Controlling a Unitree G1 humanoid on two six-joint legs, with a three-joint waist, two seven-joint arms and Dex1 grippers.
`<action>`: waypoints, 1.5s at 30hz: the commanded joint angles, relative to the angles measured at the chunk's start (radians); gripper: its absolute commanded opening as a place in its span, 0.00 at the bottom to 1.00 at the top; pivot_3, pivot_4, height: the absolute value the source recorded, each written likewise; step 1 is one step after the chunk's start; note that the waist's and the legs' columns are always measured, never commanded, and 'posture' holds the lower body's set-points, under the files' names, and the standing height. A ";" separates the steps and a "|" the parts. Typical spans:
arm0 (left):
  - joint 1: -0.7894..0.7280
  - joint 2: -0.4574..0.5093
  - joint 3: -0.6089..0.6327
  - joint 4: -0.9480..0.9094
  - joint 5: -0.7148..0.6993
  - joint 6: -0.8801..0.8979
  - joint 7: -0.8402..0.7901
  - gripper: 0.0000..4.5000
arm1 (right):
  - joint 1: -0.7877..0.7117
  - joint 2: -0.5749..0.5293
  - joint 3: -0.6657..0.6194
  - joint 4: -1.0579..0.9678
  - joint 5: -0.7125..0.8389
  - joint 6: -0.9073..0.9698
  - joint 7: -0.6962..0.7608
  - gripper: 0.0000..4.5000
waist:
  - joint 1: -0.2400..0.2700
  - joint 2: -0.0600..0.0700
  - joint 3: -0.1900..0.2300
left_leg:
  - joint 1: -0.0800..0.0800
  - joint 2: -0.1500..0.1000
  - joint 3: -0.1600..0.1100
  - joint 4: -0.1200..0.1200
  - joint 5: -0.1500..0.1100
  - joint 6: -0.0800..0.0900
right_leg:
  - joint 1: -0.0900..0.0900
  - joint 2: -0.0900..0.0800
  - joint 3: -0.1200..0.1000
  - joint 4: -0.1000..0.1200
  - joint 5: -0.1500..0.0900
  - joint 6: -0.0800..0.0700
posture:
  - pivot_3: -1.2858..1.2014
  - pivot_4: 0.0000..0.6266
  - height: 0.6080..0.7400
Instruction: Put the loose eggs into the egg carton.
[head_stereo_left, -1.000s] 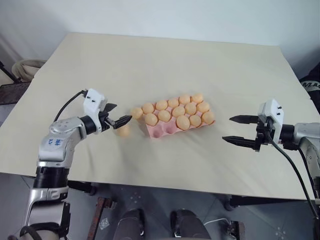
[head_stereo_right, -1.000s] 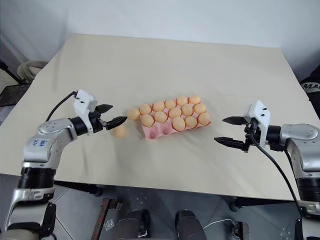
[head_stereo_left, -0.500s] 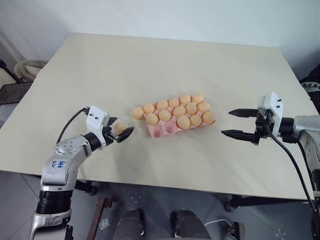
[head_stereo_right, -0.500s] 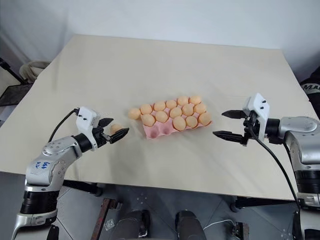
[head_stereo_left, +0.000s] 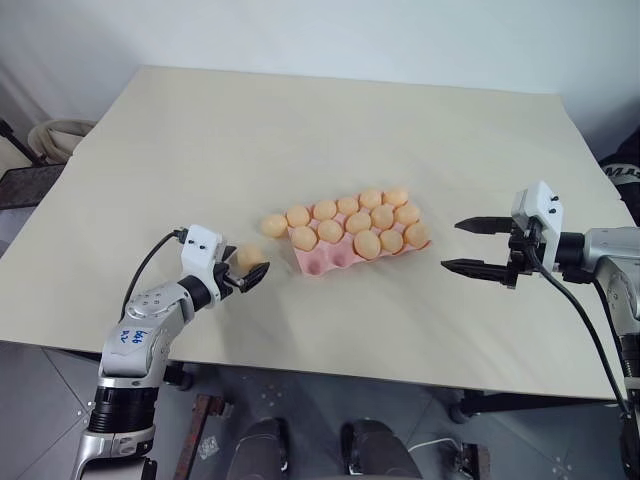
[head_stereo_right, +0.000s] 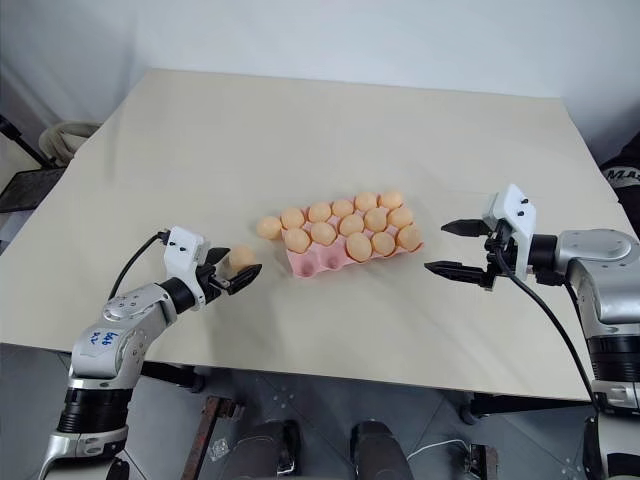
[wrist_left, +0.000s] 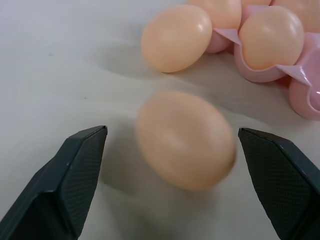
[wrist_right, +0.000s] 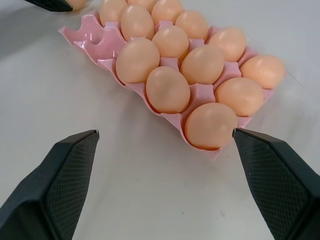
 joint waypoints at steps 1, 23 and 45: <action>-0.015 -0.007 -0.004 0.004 0.009 -0.023 0.007 0.86 | -0.013 -0.014 -0.018 -0.011 0.006 -0.006 0.001 1.00 | 0.000 0.000 0.000 | 0.000 0.000 0.000 0.000 0.000 0.000 | 0.000 0.000 0.000 0.000 0.000 0.000 | 0.52 0.24 1.00; -0.083 -0.018 -0.035 0.128 0.034 -0.082 -0.018 0.00 | -0.001 -0.020 -0.025 -0.029 0.007 0.010 -0.021 1.00 | 0.001 0.000 0.000 | 0.000 0.000 0.000 0.001 0.000 0.000 | 0.000 0.000 0.000 0.000 0.000 0.000 | 0.52 0.24 1.00; -0.172 0.098 -0.034 0.159 0.043 -0.069 -0.093 0.99 | -0.006 -0.015 -0.018 -0.025 0.002 0.003 -0.014 1.00 | 0.001 0.000 0.000 | 0.000 0.000 0.000 0.001 0.001 -0.001 | 0.000 0.000 -0.001 0.000 0.000 0.000 | 0.52 0.24 1.00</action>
